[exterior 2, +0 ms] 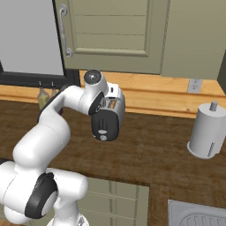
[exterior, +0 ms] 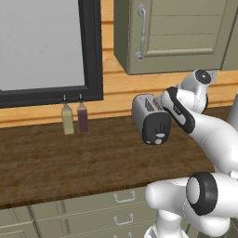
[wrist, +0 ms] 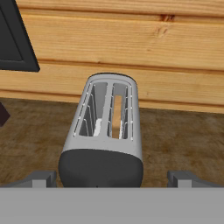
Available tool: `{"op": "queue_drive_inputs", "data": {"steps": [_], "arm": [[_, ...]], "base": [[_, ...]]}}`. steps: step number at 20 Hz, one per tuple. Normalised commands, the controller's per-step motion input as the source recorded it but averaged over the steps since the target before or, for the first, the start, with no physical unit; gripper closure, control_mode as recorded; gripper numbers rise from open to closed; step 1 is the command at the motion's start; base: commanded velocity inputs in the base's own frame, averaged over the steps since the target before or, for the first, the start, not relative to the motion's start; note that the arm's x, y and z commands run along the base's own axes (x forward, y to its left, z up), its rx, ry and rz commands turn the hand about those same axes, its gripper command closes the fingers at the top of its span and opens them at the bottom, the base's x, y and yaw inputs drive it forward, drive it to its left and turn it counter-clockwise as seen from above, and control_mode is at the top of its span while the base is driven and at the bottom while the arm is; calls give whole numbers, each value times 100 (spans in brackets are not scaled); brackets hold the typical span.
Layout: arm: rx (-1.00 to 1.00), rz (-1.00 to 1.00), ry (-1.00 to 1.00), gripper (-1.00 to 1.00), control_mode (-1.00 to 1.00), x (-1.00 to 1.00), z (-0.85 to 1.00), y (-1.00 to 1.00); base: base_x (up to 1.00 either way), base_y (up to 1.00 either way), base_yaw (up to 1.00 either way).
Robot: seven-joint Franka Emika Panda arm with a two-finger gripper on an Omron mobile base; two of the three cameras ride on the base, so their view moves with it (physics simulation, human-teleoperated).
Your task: Start the toaster. Once the lever pops up, take the bread to the plate on the dining counter.
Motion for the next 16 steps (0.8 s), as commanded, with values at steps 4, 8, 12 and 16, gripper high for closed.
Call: {"op": "queue_drive_inputs", "data": {"steps": [4,8,12,16], "arm": [[0,0,0,-100,-100,0,0,0],[0,0,0,-100,-100,0,0,0],[0,0,0,-100,-100,0,0,0],[0,0,0,-100,-100,0,0,0]], "base": [[0,0,0],[0,0,0],[0,0,0],[0,0,0]]}}
